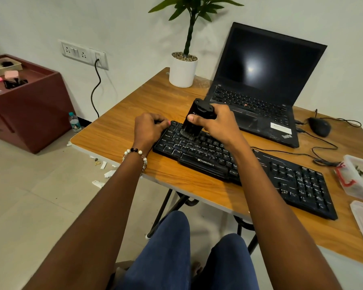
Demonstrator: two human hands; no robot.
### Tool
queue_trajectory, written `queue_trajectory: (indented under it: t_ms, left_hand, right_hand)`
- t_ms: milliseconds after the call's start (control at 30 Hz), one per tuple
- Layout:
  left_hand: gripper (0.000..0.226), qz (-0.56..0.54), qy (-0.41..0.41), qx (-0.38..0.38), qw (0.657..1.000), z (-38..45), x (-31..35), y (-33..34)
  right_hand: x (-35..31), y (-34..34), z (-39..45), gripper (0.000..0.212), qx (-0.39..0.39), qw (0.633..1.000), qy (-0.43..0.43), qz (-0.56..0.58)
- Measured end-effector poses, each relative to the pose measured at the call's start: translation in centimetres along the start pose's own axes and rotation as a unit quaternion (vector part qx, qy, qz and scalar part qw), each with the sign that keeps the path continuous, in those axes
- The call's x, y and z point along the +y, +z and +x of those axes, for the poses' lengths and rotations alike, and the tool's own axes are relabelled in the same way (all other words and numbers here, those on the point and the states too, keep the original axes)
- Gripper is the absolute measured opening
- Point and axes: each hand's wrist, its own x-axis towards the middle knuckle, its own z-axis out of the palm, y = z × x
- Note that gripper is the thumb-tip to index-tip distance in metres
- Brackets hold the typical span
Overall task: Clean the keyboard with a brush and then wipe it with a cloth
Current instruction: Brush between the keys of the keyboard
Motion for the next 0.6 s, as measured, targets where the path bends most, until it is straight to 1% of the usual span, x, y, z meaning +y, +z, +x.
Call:
queue_trajectory:
  t_ms: [133,200,267,300,333,400,467,600]
  left_hand:
    - [0.015,0.002,0.001,0.002,1.0,0.0,0.0,0.0]
    - [0.015,0.002,0.0,0.003,1.0,0.0,0.1,0.0]
    - [0.016,0.004,0.003,0.005,1.0,-0.1,0.1,0.0]
    - [0.016,0.006,0.006,0.006,1.0,-0.1,0.1,0.0]
    - [0.016,0.006,0.006,0.007,1.0,-0.1,0.1,0.0]
    - [0.016,0.003,0.002,0.007,1.0,0.0,0.1,0.0]
    - [0.017,0.003,0.0,0.007,1.0,-0.1,0.1,0.0]
    - [0.016,0.004,0.004,0.003,1.0,0.0,0.1,0.0]
  right_hand:
    - [0.5,-1.0,-0.4,0.038,-0.021,0.999,0.025,-0.023]
    - [0.5,-2.2,-0.3,0.041,-0.03,0.996,0.029,-0.079]
    - [0.1,-3.0,-0.2,0.04,-0.025,0.989,0.015,-0.144]
    - [-0.2,-3.1,-0.2,0.038,-0.017,0.989,0.005,-0.149]
    - [-0.4,-2.9,-0.3,0.035,-0.011,0.991,-0.002,-0.13]
    - [-0.7,-2.2,-0.7,0.03,0.002,0.998,0.0,-0.056]
    - [-0.5,-1.6,-1.0,0.03,0.01,1.0,0.011,-0.008]
    - [0.5,-2.3,-1.6,0.03,-0.011,0.999,0.046,-0.019]
